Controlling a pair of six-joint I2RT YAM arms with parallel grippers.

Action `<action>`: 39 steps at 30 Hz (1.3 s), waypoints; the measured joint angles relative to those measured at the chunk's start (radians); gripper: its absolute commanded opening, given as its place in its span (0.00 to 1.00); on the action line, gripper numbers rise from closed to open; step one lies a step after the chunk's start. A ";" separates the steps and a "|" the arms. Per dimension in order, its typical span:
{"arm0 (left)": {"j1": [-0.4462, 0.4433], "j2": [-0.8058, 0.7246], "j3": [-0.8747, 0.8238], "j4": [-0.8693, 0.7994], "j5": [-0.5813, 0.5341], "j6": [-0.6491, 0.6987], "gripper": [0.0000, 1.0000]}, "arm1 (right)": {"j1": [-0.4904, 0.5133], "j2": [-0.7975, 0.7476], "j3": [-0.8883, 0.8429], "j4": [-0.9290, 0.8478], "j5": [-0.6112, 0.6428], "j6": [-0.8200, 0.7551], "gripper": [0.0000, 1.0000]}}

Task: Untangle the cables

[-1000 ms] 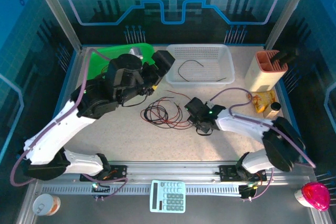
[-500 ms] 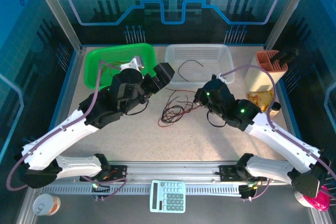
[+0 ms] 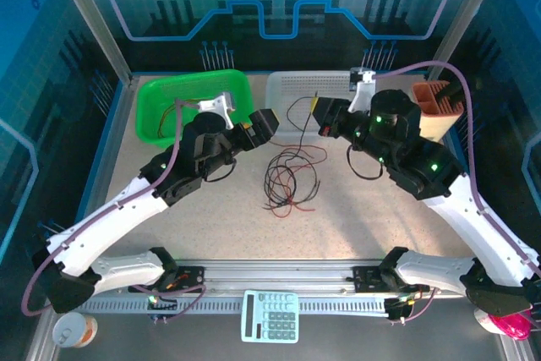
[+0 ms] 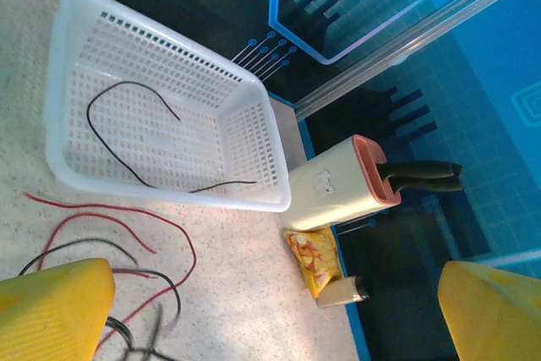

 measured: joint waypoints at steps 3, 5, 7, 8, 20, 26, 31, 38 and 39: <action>0.011 0.000 -0.005 0.002 0.000 0.054 0.99 | -0.014 0.024 0.053 0.007 -0.028 -0.023 0.00; 0.020 -0.003 -0.024 0.007 -0.001 0.083 0.99 | -0.027 0.043 0.081 0.018 -0.053 -0.029 0.00; 0.026 -0.005 -0.051 0.013 -0.001 0.101 0.99 | -0.041 0.059 0.098 0.031 -0.078 -0.029 0.00; 0.027 -0.005 -0.063 0.014 -0.001 0.109 0.99 | -0.049 0.066 0.105 0.039 -0.090 -0.028 0.00; 0.031 -0.005 -0.096 0.056 -0.004 0.212 0.99 | -0.123 0.116 0.234 0.220 -0.233 0.043 0.00; 0.049 0.005 -0.165 0.087 0.031 0.319 0.96 | -0.125 0.150 0.293 0.237 -0.264 0.039 0.00; 0.113 0.033 -0.198 0.077 0.080 0.266 0.96 | -0.130 0.152 0.249 0.237 -0.282 0.031 0.00; 0.186 0.093 -0.198 0.052 0.204 0.040 0.91 | -0.150 0.137 0.142 0.240 -0.319 0.031 0.00; 0.187 0.108 -0.198 0.052 0.231 0.005 0.89 | -0.151 0.134 0.129 0.241 -0.324 0.032 0.00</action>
